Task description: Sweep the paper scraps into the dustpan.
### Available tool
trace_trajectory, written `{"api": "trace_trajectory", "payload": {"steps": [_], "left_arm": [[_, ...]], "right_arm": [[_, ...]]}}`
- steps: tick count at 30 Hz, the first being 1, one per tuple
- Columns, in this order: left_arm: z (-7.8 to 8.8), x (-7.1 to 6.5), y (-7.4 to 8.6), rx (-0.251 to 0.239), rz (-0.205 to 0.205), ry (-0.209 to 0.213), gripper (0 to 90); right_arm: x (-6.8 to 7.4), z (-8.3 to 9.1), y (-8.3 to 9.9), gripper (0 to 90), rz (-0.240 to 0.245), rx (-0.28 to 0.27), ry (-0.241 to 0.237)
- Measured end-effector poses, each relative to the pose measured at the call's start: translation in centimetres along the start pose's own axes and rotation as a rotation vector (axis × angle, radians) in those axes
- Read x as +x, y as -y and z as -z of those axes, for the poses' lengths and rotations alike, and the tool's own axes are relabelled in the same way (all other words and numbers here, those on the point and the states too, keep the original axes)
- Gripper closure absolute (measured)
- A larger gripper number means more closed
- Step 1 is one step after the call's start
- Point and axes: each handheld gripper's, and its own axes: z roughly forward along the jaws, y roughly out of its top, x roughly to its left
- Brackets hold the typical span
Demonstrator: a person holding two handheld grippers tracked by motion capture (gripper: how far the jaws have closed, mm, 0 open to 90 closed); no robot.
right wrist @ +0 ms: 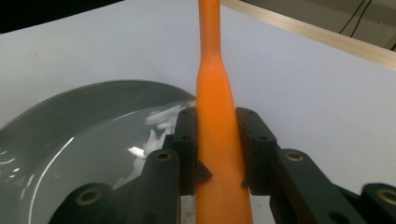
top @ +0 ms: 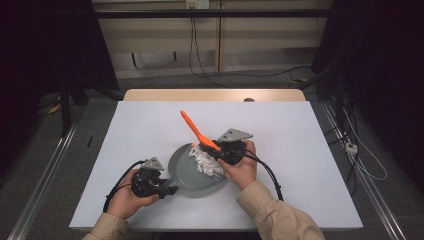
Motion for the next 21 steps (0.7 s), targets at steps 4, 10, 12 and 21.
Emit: {"api": "trace_trajectory", "payload": {"steps": [4, 10, 12, 21], "left_arm": [[0.0, 0.0, 0.1, 0.001, 0.000, -0.001, 62.3], [-0.1, 0.0, 0.2, 0.003, 0.008, -0.011, 61.1], [-0.1, 0.0, 0.3, 0.009, 0.017, -0.029, 56.9], [-0.5, -0.2, 0.2, 0.019, 0.019, -0.062, 51.4]], "right_arm": [[0.1, 0.6, -0.6, 71.4, -0.063, -0.049, -0.079], [-0.5, 1.3, -1.4, 71.4, -0.037, -0.077, -0.039], [-1.3, 1.3, -1.3, 71.4, -0.042, -0.076, -0.015], [-4.1, 0.5, -0.4, 71.4, -0.027, -0.051, 0.063]]}}
